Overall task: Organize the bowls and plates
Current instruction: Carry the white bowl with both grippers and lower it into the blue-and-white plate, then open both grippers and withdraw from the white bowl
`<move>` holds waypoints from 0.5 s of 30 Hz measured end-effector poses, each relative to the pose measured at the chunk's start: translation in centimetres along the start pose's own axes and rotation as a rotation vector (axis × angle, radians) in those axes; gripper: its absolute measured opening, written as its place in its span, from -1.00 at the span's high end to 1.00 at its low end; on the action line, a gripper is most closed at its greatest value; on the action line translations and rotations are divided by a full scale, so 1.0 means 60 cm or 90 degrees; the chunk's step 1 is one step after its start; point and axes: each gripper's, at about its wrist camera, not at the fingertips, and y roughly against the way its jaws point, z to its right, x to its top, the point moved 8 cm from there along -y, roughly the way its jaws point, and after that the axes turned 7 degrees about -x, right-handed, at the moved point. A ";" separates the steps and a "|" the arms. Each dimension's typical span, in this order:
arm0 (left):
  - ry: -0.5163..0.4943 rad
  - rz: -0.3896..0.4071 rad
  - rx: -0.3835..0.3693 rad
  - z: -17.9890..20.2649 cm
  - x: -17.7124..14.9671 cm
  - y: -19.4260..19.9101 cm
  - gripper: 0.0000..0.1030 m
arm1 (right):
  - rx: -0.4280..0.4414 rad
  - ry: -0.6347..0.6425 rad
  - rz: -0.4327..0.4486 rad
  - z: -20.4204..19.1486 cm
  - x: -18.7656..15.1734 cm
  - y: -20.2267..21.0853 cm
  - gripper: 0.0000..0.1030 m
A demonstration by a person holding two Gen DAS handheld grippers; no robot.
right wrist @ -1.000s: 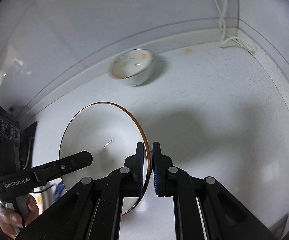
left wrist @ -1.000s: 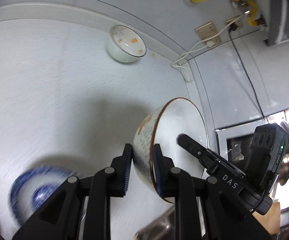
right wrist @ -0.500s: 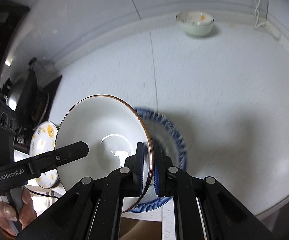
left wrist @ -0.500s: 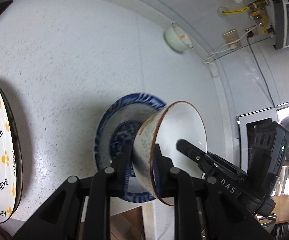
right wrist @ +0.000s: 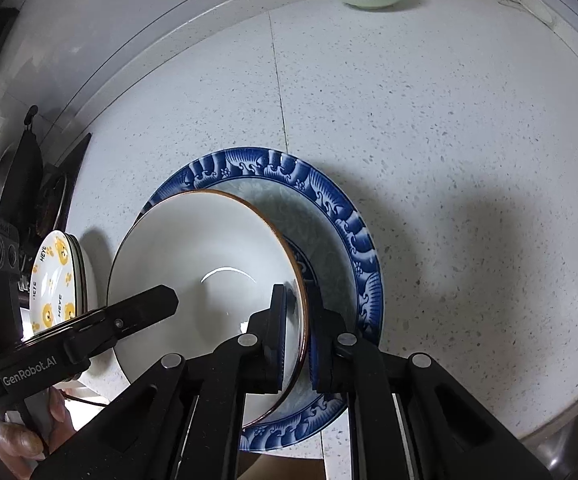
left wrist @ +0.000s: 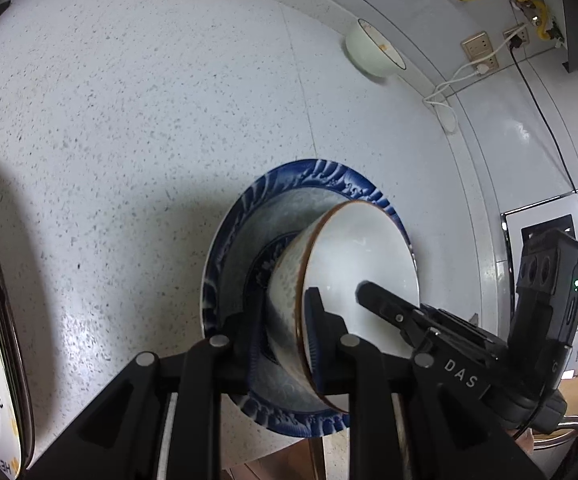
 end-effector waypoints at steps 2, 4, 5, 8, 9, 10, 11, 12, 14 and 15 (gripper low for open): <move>-0.001 0.002 0.001 0.002 0.003 0.000 0.63 | -0.004 0.009 0.004 -0.001 0.001 0.000 0.83; -0.008 0.006 0.007 0.004 0.003 -0.001 0.60 | -0.001 0.010 0.003 -0.001 0.003 -0.001 0.83; -0.014 0.008 0.012 0.005 0.002 -0.002 0.60 | 0.001 0.013 0.003 -0.002 0.002 -0.001 0.83; -0.040 0.010 0.029 0.010 0.002 -0.004 0.60 | 0.007 0.020 0.001 -0.008 0.003 -0.007 0.82; -0.054 0.011 0.035 0.013 0.001 -0.005 0.60 | 0.009 0.021 0.001 -0.008 0.003 -0.008 0.82; -0.060 0.013 0.038 0.014 0.000 -0.005 0.60 | 0.009 0.022 -0.001 -0.009 0.004 -0.009 0.82; -0.069 0.015 0.040 0.016 -0.001 -0.005 0.60 | 0.009 0.023 -0.001 -0.010 0.004 -0.011 0.82; -0.074 0.017 0.044 0.017 -0.001 -0.006 0.60 | 0.010 0.026 -0.002 -0.012 0.004 -0.011 0.81; -0.077 0.016 0.047 0.017 -0.002 -0.005 0.60 | 0.015 0.028 -0.002 -0.013 0.003 -0.013 0.81; -0.077 0.016 0.047 0.016 -0.001 -0.005 0.59 | 0.017 0.030 -0.002 -0.012 0.002 -0.013 0.81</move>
